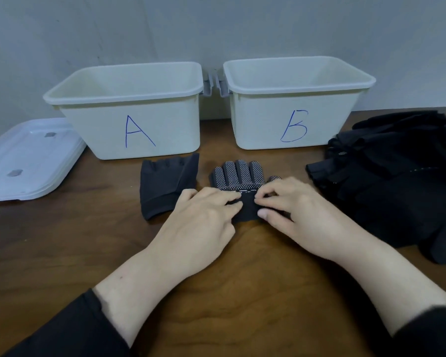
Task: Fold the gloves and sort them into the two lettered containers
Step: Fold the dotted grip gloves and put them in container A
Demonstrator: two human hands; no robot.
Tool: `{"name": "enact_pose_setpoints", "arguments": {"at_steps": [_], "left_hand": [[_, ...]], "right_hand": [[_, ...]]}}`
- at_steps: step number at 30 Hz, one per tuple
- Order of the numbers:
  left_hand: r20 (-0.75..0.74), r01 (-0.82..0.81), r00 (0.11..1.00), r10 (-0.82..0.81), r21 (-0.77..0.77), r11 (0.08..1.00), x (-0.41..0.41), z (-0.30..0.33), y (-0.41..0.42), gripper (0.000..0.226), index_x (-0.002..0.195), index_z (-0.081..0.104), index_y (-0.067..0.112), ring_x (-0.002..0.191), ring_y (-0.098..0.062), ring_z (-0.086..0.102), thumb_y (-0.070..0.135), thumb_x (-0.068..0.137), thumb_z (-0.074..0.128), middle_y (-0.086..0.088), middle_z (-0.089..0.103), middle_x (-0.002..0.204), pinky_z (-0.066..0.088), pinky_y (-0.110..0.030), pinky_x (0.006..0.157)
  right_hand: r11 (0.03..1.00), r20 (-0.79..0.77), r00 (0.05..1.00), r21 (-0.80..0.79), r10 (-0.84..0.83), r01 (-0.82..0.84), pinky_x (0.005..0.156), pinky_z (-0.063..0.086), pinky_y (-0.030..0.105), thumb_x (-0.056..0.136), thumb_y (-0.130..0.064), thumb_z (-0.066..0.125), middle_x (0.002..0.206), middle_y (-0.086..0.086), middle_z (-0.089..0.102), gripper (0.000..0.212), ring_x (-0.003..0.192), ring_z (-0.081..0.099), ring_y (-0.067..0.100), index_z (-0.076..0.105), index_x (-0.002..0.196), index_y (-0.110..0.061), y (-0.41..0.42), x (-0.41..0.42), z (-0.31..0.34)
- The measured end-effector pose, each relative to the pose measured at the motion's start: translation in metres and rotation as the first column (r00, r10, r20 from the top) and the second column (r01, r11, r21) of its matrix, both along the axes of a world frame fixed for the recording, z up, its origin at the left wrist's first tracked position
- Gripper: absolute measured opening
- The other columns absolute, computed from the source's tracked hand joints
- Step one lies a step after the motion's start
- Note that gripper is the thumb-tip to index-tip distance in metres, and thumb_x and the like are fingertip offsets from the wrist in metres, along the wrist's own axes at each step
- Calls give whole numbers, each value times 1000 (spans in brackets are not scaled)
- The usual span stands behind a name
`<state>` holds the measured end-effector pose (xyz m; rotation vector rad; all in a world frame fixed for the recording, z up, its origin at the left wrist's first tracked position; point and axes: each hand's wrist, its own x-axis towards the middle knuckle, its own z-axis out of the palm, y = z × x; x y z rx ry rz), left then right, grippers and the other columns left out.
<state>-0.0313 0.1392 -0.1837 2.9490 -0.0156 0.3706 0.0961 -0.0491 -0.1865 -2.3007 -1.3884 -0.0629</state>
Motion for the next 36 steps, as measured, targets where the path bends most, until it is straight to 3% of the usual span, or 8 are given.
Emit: {"name": "enact_pose_setpoints", "arguments": {"at_steps": [2, 5, 10, 15, 20, 25, 31, 36], "left_hand": [[-43, -8, 999, 6, -33, 999, -3, 1, 3, 43, 144, 49, 34, 138, -3, 31, 40, 102, 41, 19, 40, 153, 19, -35, 113], [-64, -11, 998, 9, -27, 1000, -2, 0, 6, 51, 150, 38, 38, 140, -2, 24, 52, 101, 39, 22, 32, 156, 15, -33, 113], [22, -21, 1000, 23, -87, 996, 5, -7, 11, 49, 145, 45, 35, 133, -5, 33, 47, 99, 50, 21, 45, 148, 21, -33, 108], [97, -11, 995, 33, -225, 974, 2, -5, 13, 25, 122, 62, 39, 114, -7, 47, 34, 97, 58, 18, 65, 111, 28, -34, 101], [71, -39, 994, 79, -448, 893, -15, 3, 21, 25, 123, 59, 39, 96, 5, 47, 37, 98, 57, 15, 61, 101, 37, -32, 100], [23, -70, 994, 107, -615, 786, -22, 8, 23, 34, 129, 53, 41, 103, 10, 55, 37, 96, 60, 22, 63, 115, 38, 1, 82], [50, -158, 976, 214, -516, 842, 2, 6, 26, 40, 134, 50, 42, 105, -8, 58, 42, 95, 59, 15, 63, 106, 47, -33, 99], [195, -82, 974, 117, -179, 980, 11, 5, 27, 28, 123, 65, 33, 112, -9, 48, 39, 96, 58, 13, 55, 119, 30, -31, 99]], "right_hand": [[997, -172, 985, -73, 19, -32, 114, 31, 27, 95, -43, 64, 136, -31, 49, 44, 129, 41, -3, 60, 137, -35, -10, 2, 6], [998, -149, 989, -60, -20, 11, 117, 27, 25, 94, -34, 69, 138, -35, 44, 52, 133, 37, -5, 53, 143, -38, -9, 3, 4], [993, -38, 994, 55, -102, 104, 101, 45, 30, 94, -21, 69, 123, -18, 64, 31, 108, 53, 0, 67, 125, -28, 4, -3, 0], [970, -166, 968, 121, -188, 210, 82, 51, 35, 95, -31, 67, 90, -10, 63, 20, 84, 58, 7, 64, 108, -46, 2, -22, 5], [932, -471, 878, 273, -86, 238, 88, 52, 27, 95, -23, 69, 99, -15, 74, 18, 92, 69, 8, 68, 107, -37, 5, -43, 12], [883, -614, 789, 360, -19, 302, 82, 51, 19, 95, -14, 68, 100, -8, 77, 17, 89, 70, 7, 68, 109, -25, 11, -45, 15], [858, -644, 756, 319, -116, 403, 84, 57, 26, 96, -18, 68, 99, -12, 77, 15, 92, 72, 4, 72, 108, -26, 24, -28, 10], [884, -385, 831, 71, -402, 461, 96, 51, 35, 93, -40, 67, 101, -18, 68, 19, 100, 63, 6, 72, 110, -35, 33, -14, 7]]}}
